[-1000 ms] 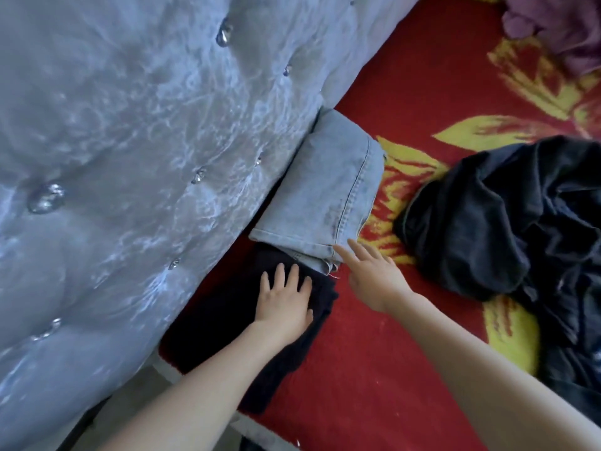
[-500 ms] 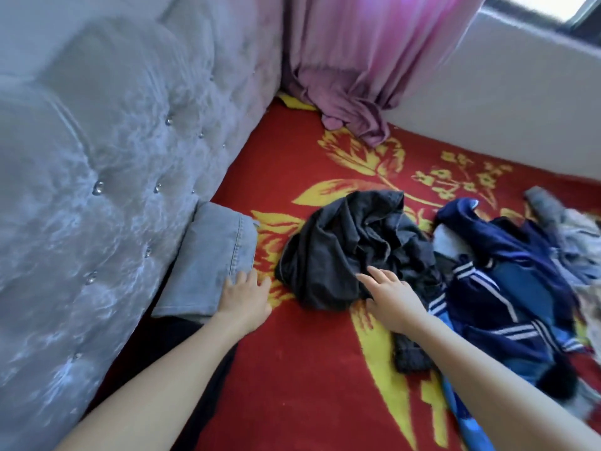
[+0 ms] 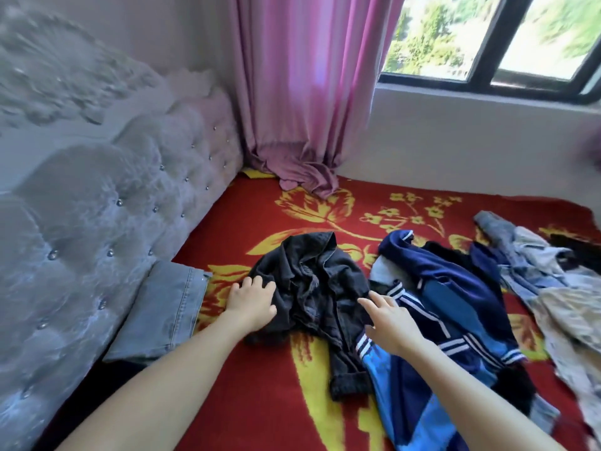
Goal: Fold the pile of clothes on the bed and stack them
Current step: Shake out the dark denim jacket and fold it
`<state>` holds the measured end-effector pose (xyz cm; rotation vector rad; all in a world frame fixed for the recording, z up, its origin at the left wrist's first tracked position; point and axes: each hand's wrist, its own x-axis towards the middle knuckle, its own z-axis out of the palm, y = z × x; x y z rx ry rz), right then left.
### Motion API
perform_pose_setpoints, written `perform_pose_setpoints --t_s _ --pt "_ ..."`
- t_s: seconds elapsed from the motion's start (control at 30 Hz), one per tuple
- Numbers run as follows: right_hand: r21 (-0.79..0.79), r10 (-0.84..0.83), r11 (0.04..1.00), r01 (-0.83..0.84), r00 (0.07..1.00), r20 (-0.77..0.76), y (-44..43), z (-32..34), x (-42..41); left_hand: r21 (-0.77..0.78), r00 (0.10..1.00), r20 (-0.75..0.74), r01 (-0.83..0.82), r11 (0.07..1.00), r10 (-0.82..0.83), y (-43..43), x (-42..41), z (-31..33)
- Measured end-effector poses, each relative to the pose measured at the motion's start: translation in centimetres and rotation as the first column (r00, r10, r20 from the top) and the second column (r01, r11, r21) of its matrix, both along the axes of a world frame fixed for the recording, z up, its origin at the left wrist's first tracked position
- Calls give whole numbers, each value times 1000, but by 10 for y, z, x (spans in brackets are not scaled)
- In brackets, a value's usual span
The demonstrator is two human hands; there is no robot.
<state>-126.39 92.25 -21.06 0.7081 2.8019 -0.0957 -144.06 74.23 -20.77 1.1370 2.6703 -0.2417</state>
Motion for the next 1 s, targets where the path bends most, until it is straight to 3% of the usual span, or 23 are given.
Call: perform_pose_setpoints --t_s 0.23,0.5,0.67,0.77,0.83,0.9,1.0 --pt "-65 3 998 -14 985 -170 29 30 -4 10 991 -125 -55 998 56 34 1 57" --pt "-156 -6 988 -21 986 -168 38 -13 -27 -53 986 51 -155 986 158 52 -10 10" --pt "-236 -94 969 77 994 -61 39 -84 -40 -107 960 190 -186 977 204 79 -23 -63" --pt "-238 -185 953 187 982 34 48 -148 -45 -74 946 240 -207 976 219 104 -39 -111" --pt "-332 -231 908 254 967 109 54 -180 -48 -24 936 271 -226 974 224 121 -51 -143" --pt "-312 -187 923 227 970 154 58 -224 -49 38 906 355 -262 964 232 136 -62 -172" --pt "-401 -174 869 289 938 299 63 -268 -54 54 824 519 -297 953 227 152 -75 -217"
